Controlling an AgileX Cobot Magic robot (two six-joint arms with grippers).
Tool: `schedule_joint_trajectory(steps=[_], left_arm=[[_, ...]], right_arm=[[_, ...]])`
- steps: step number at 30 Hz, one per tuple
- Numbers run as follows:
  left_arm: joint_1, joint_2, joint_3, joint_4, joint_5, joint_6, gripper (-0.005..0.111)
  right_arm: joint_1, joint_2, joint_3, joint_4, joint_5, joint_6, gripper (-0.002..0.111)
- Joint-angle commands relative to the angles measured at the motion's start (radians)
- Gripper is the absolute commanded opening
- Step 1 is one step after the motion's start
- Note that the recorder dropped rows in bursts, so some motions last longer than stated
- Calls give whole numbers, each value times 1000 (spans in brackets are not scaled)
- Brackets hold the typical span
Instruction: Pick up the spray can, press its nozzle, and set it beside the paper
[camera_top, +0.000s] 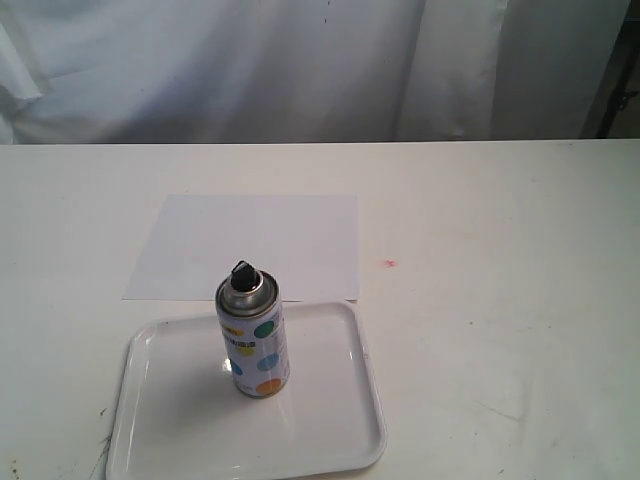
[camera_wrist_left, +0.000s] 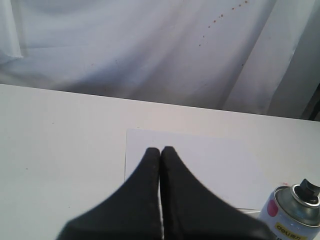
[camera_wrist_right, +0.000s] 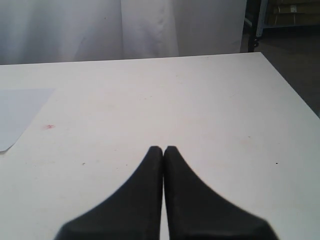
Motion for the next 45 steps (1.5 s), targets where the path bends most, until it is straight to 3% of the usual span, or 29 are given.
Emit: schedule_joint_trajectory(steps=[1, 13, 17, 22, 24, 25, 28, 34, 45], left_arm=[[-5, -5, 3, -4, 0, -2, 0], [-3, -15, 3, 46, -12, 3, 0], [-3, -70, 3, 282, 36, -89, 0], [-3, -105, 3, 689, 82, -446, 0], [-3, -135, 3, 965, 82, -700, 0], [-3, -152, 3, 999, 82, -757, 0], [-3, -204, 16, 1043, 76, -849, 0], [-3, -389, 164, 1012, 74, -849, 0], [-5, -389, 238, 998, 54, -842, 0]], right_arm=[[-3, -3, 3, -7, 0, -4, 0], [-3, -3, 3, -7, 0, -4, 0], [-3, -3, 3, -7, 0, -4, 0], [-3, -3, 3, -7, 0, -4, 0], [-3, -3, 3, -7, 0, -4, 0], [-3, -3, 3, -7, 0, -4, 0], [-3, -3, 3, -7, 0, -4, 0], [-3, -3, 3, -7, 0, -4, 0], [-3, -3, 3, -7, 0, -2, 0]])
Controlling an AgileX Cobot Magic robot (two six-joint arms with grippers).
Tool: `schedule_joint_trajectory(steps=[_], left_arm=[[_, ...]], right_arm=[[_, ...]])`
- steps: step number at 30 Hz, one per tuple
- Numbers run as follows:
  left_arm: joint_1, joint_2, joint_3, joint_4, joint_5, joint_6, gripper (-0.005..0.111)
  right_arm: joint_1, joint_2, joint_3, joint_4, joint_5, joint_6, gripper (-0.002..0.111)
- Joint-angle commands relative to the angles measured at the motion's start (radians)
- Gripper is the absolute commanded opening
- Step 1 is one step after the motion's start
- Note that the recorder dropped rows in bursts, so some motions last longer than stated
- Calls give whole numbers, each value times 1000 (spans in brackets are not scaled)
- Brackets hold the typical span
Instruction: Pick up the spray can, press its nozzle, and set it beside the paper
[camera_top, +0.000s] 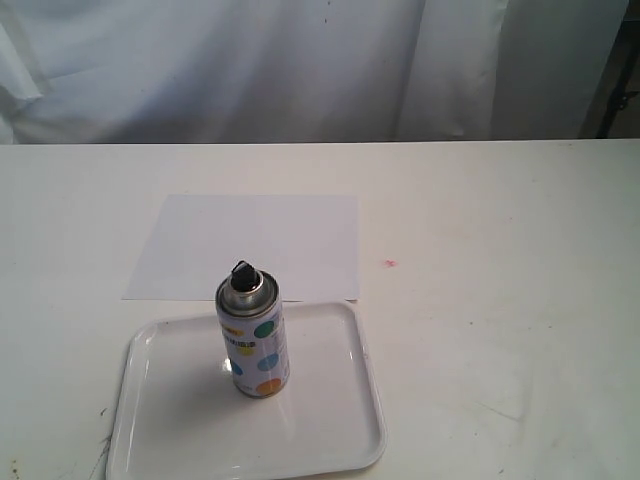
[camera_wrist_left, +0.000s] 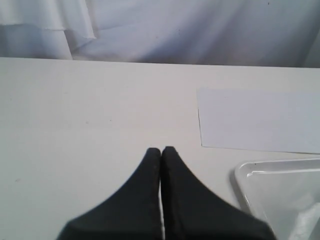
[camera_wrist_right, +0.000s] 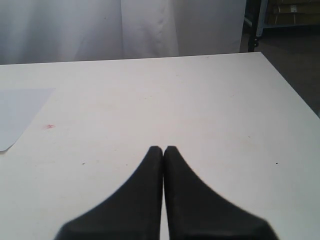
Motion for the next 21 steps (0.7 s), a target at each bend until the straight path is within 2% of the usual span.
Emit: schedule_joint_trajectory(steps=[1, 21], left_arm=[[-5, -4, 19, 1, -55, 0, 0], [-5, -4, 19, 31, -8, -1, 0]], right_arm=[[-3, -3, 3, -7, 0, -2, 0], [-3, -3, 3, -7, 0, -2, 0]])
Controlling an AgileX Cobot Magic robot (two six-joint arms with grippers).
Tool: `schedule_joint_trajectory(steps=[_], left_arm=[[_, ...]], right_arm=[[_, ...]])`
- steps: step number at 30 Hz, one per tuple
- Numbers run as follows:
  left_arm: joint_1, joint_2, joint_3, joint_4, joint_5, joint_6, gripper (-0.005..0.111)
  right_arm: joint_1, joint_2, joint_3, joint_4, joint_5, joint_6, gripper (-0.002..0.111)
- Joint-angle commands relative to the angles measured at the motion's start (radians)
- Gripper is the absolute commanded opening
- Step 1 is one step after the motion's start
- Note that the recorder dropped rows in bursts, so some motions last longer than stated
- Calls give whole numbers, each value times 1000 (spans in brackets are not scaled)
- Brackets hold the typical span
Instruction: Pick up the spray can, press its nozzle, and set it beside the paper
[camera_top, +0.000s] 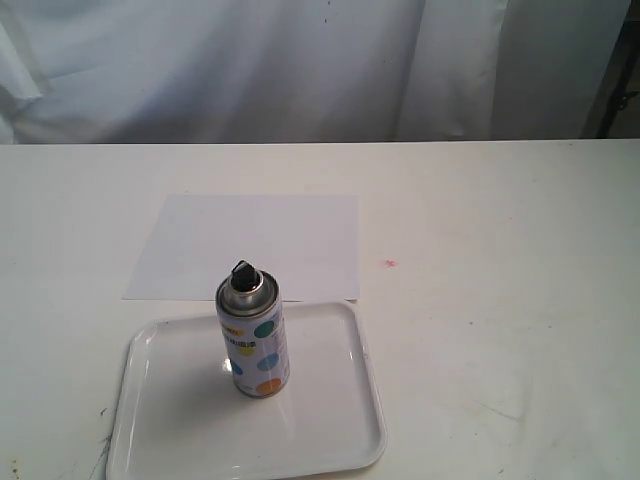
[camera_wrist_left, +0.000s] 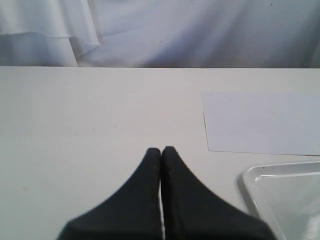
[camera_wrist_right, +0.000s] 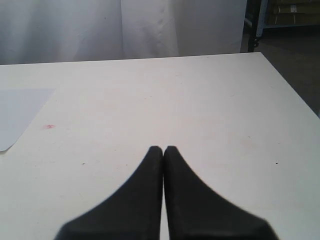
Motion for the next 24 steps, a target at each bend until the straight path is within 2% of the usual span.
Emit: schedule_joint_trajectory(steps=[1, 24], left_arm=[[-5, -4, 4, 1, 24, -1, 0], [-5, -4, 4, -18, 23, 2, 0]], right_arm=[[-3, -3, 3, -7, 0, -2, 0], [-3, -3, 3, -7, 0, -2, 0]])
